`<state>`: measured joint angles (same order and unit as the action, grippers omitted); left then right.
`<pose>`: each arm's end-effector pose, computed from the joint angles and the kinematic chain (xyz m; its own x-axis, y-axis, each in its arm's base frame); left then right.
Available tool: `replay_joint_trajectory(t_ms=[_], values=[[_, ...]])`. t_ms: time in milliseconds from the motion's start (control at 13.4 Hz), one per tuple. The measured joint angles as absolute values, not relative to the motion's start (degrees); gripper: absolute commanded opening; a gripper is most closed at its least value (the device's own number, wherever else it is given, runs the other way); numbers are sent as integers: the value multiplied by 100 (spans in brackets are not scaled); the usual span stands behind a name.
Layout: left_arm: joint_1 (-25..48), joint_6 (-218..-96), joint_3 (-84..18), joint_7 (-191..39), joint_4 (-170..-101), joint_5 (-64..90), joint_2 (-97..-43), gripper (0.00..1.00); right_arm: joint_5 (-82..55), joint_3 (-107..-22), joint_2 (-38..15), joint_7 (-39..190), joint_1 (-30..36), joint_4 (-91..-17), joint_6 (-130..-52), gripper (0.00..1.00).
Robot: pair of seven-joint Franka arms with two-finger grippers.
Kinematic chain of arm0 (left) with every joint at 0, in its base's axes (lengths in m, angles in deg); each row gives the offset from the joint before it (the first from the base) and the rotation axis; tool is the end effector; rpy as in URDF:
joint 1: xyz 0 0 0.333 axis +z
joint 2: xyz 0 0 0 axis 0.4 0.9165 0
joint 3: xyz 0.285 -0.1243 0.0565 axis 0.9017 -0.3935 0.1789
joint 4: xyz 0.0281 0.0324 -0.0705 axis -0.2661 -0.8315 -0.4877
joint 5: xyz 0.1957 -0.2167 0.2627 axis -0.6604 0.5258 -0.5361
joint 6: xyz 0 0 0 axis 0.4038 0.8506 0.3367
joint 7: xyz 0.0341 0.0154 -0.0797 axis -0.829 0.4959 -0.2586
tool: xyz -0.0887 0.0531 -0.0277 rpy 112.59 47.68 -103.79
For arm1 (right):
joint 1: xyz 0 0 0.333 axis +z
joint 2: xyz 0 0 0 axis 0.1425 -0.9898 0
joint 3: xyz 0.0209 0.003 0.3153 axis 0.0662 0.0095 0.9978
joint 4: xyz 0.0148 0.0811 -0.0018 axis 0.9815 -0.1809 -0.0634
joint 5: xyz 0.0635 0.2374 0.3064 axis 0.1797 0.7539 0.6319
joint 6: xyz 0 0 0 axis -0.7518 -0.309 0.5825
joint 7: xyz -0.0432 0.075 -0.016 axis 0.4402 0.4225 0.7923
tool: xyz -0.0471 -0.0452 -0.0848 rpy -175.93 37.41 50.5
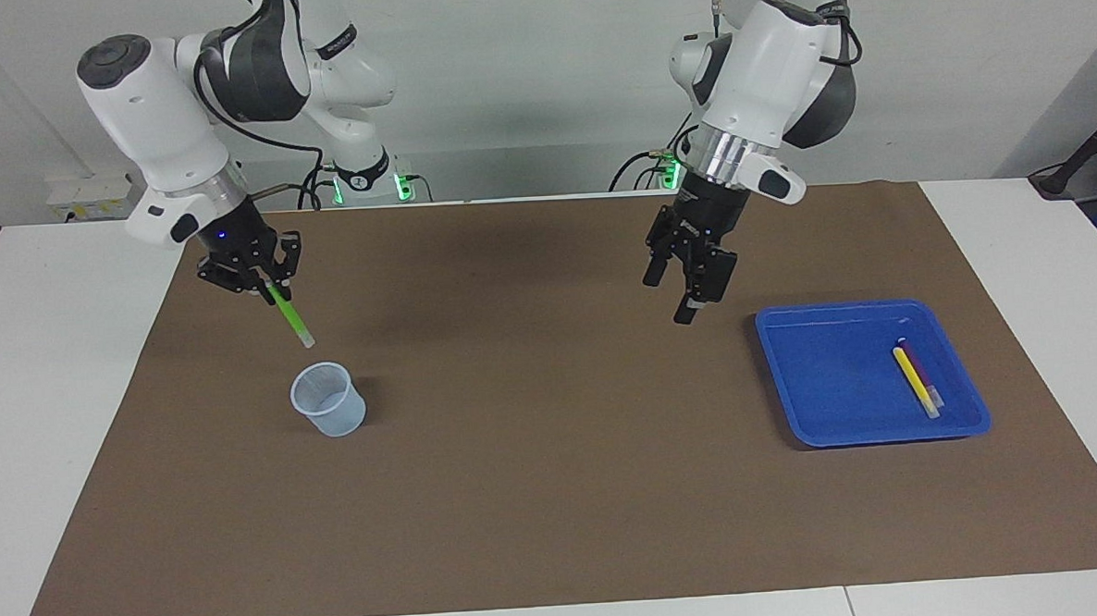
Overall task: Transfer and insert pens with both arms
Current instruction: 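Insert the green pen into the white cup while the left gripper returns, then release the pen and withdraw the right gripper while the left gripper lowers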
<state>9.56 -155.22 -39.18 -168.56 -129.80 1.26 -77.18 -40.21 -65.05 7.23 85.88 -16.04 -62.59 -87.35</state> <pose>0.5666 -0.2465 0.5692 0.0478 0.9305 -0.3632 0.9144 0.1056 0.3908 0.5504 -0.0090 0.5089 0.9590 0.2669 0.0952 0.2706 -0.9623 -0.0280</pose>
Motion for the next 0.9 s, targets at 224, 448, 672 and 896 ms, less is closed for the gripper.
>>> replay_joint_trajectory(t_ms=[224, 448, 672, 896], values=[[1352, -14887, -3915, -15751, -12978, 123, -7828, 100, -4182, -6491, 380, 8590, -1601, -6256, -9077, 0], [1679, -14344, -3916, -14350, -13019, 122, -7924, 100, -4330, -6472, 240, 8590, -1592, -6235, -9242, 0], [2143, -13740, -3906, -12583, -13115, 119, -8032, 100, -4332, -6465, 125, 8590, -1547, -6233, -9420, 0], [2800, -13216, -3893, -10434, -13267, 119, -8182, 100, -4332, -6459, -7, 8590, -1513, -6232, -9532, 0]])
